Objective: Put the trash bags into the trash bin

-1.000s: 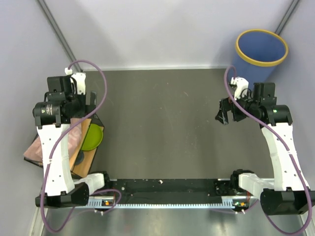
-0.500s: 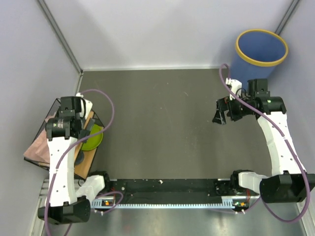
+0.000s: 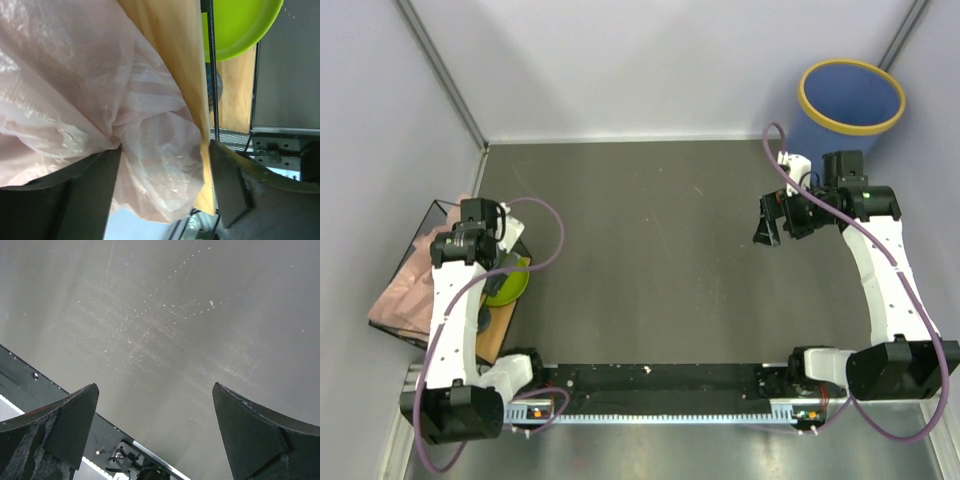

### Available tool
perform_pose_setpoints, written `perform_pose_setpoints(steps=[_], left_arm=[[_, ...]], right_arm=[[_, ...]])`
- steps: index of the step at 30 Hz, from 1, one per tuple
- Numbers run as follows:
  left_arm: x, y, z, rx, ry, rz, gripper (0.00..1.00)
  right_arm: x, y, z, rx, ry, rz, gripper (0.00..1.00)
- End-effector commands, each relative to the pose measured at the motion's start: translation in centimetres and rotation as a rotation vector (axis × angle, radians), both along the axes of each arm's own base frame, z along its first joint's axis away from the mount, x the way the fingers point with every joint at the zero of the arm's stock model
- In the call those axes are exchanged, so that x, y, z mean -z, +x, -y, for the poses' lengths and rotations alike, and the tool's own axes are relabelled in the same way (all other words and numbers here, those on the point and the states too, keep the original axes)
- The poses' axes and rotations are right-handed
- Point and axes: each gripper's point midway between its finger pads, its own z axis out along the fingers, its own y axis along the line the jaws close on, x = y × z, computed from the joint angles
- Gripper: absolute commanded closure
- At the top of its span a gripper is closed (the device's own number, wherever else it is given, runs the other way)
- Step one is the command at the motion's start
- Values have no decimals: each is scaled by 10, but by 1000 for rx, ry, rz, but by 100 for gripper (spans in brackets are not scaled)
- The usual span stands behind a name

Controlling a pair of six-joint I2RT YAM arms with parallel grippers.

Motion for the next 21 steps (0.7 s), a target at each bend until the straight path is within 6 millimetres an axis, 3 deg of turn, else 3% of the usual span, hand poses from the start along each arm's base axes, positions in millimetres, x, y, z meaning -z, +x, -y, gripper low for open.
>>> perform_pose_setpoints(steps=[1, 4, 6, 8, 12, 13, 18, 21], left_arm=[[8, 10, 6, 30, -52, -5, 36], [2, 9, 15, 46, -105, -14, 62], [-4, 9, 17, 48, -120, -17, 75], [-7, 2, 21, 48, -139, -44, 98], [-27, -7, 42, 112, -245, -24, 100], [-30, -17, 49, 132, -281, -55, 100], [-65, -11, 95, 330, -457, 126, 100], [-82, -5, 111, 414, -511, 185, 100]], right_arm=[[-15, 6, 8, 7, -33, 61, 1], [-16, 6, 7, 7, -34, 65, 1], [-17, 7, 7, 5, -31, 69, 1], [-18, 7, 6, 5, -28, 70, 1], [-18, 10, 4, -1, -15, 62, 1], [-18, 11, 4, 0, -14, 62, 1], [-16, 14, 2, -3, -1, 45, 1], [-15, 17, 1, -1, 6, 33, 1]])
